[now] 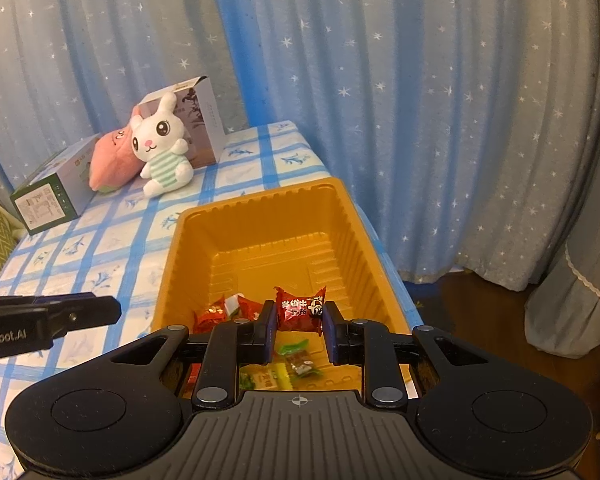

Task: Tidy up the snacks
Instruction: 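Open both grippers to drop the red candies into the orange tray, then move both grippers back toward the remaining snack bar and gold candy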

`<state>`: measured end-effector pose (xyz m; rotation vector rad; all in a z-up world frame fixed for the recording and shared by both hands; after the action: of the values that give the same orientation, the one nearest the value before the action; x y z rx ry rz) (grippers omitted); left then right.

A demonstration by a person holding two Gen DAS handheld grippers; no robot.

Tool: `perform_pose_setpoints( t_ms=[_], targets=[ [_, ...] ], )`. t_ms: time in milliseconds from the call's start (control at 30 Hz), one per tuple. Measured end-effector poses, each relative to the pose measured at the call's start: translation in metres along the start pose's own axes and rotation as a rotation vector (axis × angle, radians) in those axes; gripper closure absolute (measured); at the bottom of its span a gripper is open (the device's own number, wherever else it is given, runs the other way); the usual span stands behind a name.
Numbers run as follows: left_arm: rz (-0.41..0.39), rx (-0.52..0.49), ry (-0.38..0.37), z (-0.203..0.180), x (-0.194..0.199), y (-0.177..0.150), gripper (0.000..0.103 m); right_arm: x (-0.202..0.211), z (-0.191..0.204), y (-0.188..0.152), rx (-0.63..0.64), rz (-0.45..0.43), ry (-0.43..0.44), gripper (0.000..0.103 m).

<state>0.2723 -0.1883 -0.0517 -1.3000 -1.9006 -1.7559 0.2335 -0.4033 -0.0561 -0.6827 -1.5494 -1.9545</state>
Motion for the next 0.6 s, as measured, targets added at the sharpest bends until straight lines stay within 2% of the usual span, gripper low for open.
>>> perform_pose_setpoints(
  t_ms=[233,267,300,333,600],
  targets=[
    [-0.014,0.013,0.032,0.012,0.009,0.000,0.071,-0.014,0.014,0.009,0.021,0.027,0.041,0.076],
    [-0.016,0.014,0.039,0.015,0.010,-0.001,0.067,-0.016,0.016,0.010,0.019,0.034,0.049,0.058],
    [-0.018,0.016,0.048,0.016,0.012,-0.002,0.063,-0.016,0.016,0.010,0.012,0.033,0.051,0.035],
    [-0.020,0.019,0.056,0.018,0.014,-0.003,0.061,-0.016,0.016,0.011,0.007,0.025,0.054,0.032],
    [-0.038,0.040,0.077,0.029,0.032,-0.012,0.053,-0.002,0.023,0.006,0.012,0.020,0.062,0.032]
  ],
)
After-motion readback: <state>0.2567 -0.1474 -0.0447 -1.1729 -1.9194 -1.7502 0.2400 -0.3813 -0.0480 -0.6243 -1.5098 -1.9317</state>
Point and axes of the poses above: each gripper's, at about its wrist camera, not at the fingertips, and x roughly against the way its jaws point, z to its left, y to its top, the point moved 2 cm from there along -x, roughly the way its jaws point, and after that the axes turned 3 degrees about z, right-handed, at the moved point
